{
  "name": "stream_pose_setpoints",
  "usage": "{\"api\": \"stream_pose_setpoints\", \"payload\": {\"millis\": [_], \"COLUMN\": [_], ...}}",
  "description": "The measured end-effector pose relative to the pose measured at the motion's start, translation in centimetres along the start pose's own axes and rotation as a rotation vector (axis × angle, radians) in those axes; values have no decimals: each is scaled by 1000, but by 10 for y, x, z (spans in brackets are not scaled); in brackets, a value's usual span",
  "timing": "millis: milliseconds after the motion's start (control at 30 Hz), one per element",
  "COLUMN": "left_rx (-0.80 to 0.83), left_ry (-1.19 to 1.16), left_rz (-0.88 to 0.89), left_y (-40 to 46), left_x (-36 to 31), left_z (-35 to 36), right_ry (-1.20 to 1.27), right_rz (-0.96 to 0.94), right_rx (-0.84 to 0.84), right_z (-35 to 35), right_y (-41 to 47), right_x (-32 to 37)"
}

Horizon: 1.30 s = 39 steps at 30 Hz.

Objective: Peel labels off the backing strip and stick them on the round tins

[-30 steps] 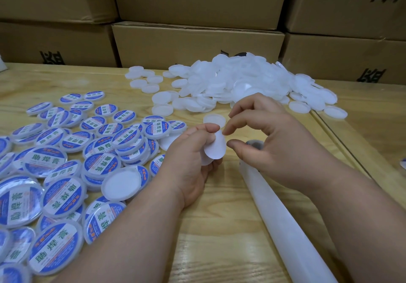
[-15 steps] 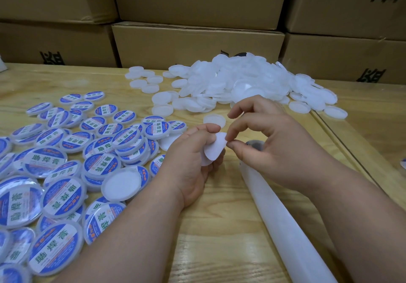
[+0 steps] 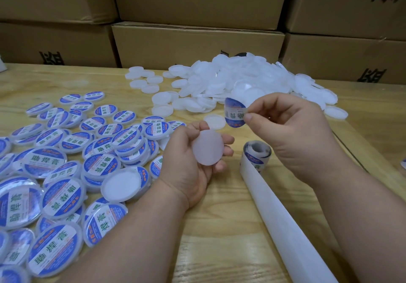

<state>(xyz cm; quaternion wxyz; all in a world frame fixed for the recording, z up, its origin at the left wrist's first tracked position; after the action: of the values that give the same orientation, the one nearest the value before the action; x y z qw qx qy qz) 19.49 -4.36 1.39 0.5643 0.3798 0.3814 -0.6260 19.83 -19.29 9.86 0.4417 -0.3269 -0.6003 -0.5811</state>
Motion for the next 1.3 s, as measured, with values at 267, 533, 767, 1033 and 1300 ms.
{"api": "stream_pose_setpoints", "payload": {"millis": [267, 533, 767, 1033, 1300], "left_rx": [1, 54, 109, 104, 93], "left_ry": [49, -28, -36, -18, -3], "left_rz": [37, 31, 31, 7, 9], "left_y": [7, 5, 5, 5, 6], "left_x": [4, 1, 2, 5, 4], "left_z": [0, 4, 9, 9, 9], "right_ry": [-73, -247, -260, -296, -291], "right_rz": [235, 200, 201, 195, 185], "right_rx": [136, 83, 35, 32, 15], "right_z": [18, 11, 8, 7, 6], "right_y": [-7, -6, -5, -5, -4], "right_x": [-19, -25, -28, -31, -32]}}
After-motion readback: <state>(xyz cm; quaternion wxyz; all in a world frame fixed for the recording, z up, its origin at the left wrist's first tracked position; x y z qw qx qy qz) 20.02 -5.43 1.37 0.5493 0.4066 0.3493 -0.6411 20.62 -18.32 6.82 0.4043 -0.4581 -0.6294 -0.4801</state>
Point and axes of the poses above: each hand's wrist, its own y-axis towards the middle knuckle, its own z-axis out of the palm, x = y × z, the point moved 8 cm from there along y, towards the middle knuckle, and after that the axes turned 15 degrees about y, right-handed, at the moved point
